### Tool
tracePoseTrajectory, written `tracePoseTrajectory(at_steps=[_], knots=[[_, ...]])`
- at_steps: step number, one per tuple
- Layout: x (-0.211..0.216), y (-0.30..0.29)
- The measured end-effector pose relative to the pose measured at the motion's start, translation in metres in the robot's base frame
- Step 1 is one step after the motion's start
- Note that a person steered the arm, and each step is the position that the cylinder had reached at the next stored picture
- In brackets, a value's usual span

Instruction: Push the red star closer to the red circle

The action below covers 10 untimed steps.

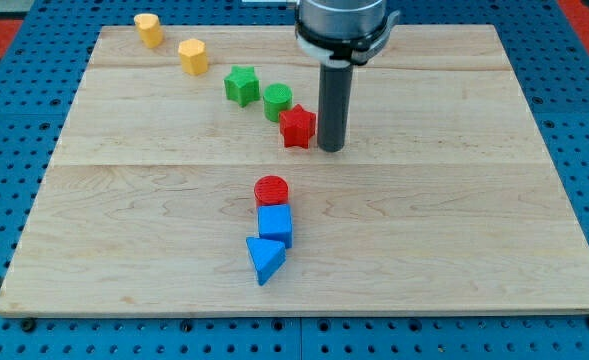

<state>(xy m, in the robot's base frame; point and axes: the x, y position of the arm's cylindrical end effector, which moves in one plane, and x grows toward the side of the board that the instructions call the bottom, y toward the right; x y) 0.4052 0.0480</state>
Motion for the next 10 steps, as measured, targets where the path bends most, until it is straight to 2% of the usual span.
tracePoseTrajectory(at_steps=[1,2,3,5,6,9,10], knots=[[-0.021,-0.014],[-0.014,-0.071],[0.026,-0.096],[-0.047,-0.089],[-0.038,-0.14],[0.008,-0.096],[0.0,-0.125]])
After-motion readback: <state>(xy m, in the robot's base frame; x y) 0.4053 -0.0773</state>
